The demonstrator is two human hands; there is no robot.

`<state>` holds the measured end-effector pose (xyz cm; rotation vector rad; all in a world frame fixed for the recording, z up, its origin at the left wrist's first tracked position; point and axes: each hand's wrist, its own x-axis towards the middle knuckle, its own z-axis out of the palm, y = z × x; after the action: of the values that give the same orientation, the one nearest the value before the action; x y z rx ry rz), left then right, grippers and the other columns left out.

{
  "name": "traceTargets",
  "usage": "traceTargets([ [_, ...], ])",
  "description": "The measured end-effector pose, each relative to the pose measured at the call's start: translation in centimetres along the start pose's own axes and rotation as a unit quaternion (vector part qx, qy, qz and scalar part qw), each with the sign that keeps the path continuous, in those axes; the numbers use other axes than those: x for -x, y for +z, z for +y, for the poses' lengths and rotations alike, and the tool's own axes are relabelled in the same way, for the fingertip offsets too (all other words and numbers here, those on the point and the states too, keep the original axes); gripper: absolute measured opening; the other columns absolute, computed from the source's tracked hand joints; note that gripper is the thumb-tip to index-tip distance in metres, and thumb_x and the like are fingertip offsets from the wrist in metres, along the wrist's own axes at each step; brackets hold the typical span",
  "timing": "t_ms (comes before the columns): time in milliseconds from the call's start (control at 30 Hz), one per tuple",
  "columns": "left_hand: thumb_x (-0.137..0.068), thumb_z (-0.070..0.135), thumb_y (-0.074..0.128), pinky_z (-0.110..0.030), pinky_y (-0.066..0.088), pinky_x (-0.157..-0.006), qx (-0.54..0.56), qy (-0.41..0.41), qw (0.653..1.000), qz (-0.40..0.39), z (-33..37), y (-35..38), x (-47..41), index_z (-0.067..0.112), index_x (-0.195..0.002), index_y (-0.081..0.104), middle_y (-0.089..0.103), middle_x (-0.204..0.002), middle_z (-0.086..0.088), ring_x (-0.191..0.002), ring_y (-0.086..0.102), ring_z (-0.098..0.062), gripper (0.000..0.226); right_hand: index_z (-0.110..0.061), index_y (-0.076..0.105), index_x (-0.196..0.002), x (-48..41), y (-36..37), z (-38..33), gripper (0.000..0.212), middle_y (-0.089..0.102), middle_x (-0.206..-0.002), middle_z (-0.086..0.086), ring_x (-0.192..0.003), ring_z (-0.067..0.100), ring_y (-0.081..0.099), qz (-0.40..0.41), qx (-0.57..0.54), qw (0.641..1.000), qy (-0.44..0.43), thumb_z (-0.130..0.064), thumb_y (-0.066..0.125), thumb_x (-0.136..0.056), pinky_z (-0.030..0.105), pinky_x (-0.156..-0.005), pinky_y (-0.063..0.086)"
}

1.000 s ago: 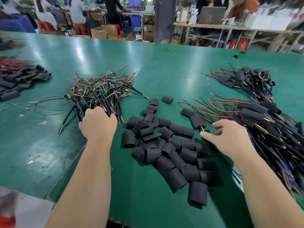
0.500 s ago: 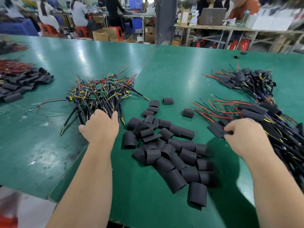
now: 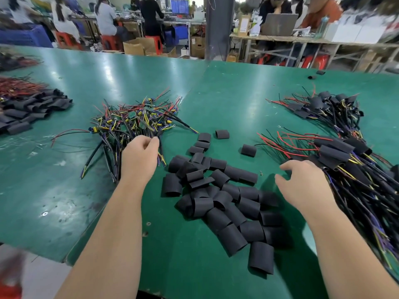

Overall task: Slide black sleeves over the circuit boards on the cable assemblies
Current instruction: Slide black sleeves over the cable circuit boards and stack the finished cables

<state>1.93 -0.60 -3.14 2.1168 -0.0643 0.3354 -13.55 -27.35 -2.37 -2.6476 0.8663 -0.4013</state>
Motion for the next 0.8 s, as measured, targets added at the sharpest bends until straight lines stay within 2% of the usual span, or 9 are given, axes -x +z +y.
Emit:
traceTargets([
  [100, -0.09, 0.02, 0.06, -0.023, 0.045, -0.054, 0.226, 0.04, 0.965, -0.127, 1.7, -0.2, 0.9, 0.015, -0.07, 0.061, 0.063, -0.06, 0.005, -0.051, 0.052, -0.008, 0.021, -0.011, 0.068, -0.111, 0.1, -0.1, -0.6, 0.026, 0.065, -0.112, 0.011, -0.101, 0.029, 0.058, 0.044, -0.042, 0.998, -0.028, -0.016, 0.061, -0.087, 0.031, -0.087, 0.041],
  [167, -0.084, 0.023, 0.067, -0.022, 0.049, -0.057, 0.337, 0.032, 0.896, -0.287, 2.5, -0.3, 1.8, 0.013, -0.074, 0.064, 0.068, -0.067, 0.001, -0.054, 0.056, -0.012, 0.014, -0.011, 0.071, -0.102, 0.4, -0.2, -1.2, 0.019, 0.07, -0.097, 0.004, -0.087, 0.024, 0.061, 0.065, -0.079, 0.994, -0.047, -0.013, 0.061, -0.086, 0.025, -0.08, 0.038],
  [267, -0.083, 0.022, 0.067, -0.024, 0.051, -0.06, 0.329, 0.056, 0.84, -0.427, 3.0, 0.2, 3.2, 0.011, -0.086, 0.064, 0.071, -0.073, -0.005, -0.058, 0.06, -0.017, 0.012, -0.015, 0.073, -0.095, 1.0, -0.1, -2.5, 0.014, 0.069, -0.076, -0.004, -0.067, 0.014, 0.06, 0.041, -0.205, 0.977, -0.048, -0.012, 0.063, -0.085, 0.021, -0.069, 0.039],
  [333, -0.087, 0.018, 0.062, -0.025, 0.05, -0.065, 0.272, 0.096, 0.834, -0.47, 3.3, 0.4, 3.9, 0.012, -0.091, 0.063, 0.072, -0.075, -0.004, -0.063, 0.06, -0.019, 0.007, -0.01, 0.068, -0.103, 1.5, -0.3, -3.8, 0.016, 0.072, -0.08, 0.005, -0.057, 0.013, 0.058, -0.072, -0.457, 0.887, 0.013, -0.01, 0.062, -0.089, 0.024, -0.06, 0.045],
  [400, -0.09, 0.014, 0.059, -0.023, 0.05, -0.066, 0.241, 0.122, 0.82, -0.504, 3.6, 0.3, 4.2, 0.013, -0.094, 0.062, 0.072, -0.076, -0.002, -0.064, 0.061, -0.015, 0.005, -0.007, 0.06, -0.105, 1.7, -0.6, -4.9, 0.017, 0.072, -0.094, 0.015, -0.051, 0.012, 0.056, -0.202, -0.676, 0.704, 0.085, -0.012, 0.06, -0.089, 0.02, -0.05, 0.044],
  [433, -0.091, 0.012, 0.056, -0.022, 0.05, -0.066, 0.235, 0.126, 0.814, -0.516, 3.7, 0.2, 4.2, 0.012, -0.095, 0.062, 0.072, -0.076, -0.002, -0.063, 0.06, -0.013, 0.007, -0.009, 0.057, -0.103, 1.7, -0.7, -5.2, 0.022, 0.071, -0.1, 0.017, -0.051, 0.012, 0.057, -0.243, -0.72, 0.642, 0.097, -0.018, 0.062, -0.084, 0.018, -0.049, 0.045],
  [500, -0.093, 0.005, 0.052, -0.022, 0.05, -0.066, 0.227, 0.135, 0.809, -0.526, 3.8, 0.1, 4.2, 0.011, -0.097, 0.063, 0.071, -0.075, 0.0, -0.063, 0.059, -0.013, 0.013, -0.014, 0.054, -0.103, 1.6, -0.8, -5.4, 0.033, 0.072, -0.104, 0.014, -0.054, 0.01, 0.059, -0.266, -0.767, 0.578, 0.085, -0.026, 0.064, -0.074, 0.017, -0.051, 0.048],
  [667, -0.096, 0.0, 0.05, -0.016, 0.047, -0.069, 0.19, 0.156, 0.847, -0.471, 3.5, 0.0, 3.9, 0.019, -0.101, 0.069, 0.07, -0.072, 0.002, -0.067, 0.059, -0.008, 0.028, -0.021, 0.06, -0.09, 0.9, -1.1, -4.5, 0.013, 0.073, -0.086, 0.003, -0.062, 0.009, 0.062, -0.151, -0.814, 0.56, 0.027, -0.024, 0.062, -0.077, 0.016, -0.058, 0.051],
  [800, -0.097, 0.004, 0.05, -0.013, 0.042, -0.057, 0.132, 0.163, 0.904, -0.372, 3.0, 0.2, 3.1, 0.031, -0.099, 0.071, 0.07, -0.071, 0.008, -0.057, 0.05, -0.003, 0.033, -0.024, 0.075, -0.091, 0.7, -1.2, -4.1, 0.023, 0.072, -0.084, 0.0, -0.073, 0.012, 0.07, -0.141, -0.803, 0.579, -0.016, -0.012, 0.065, -0.075, 0.016, -0.061, 0.052],
])
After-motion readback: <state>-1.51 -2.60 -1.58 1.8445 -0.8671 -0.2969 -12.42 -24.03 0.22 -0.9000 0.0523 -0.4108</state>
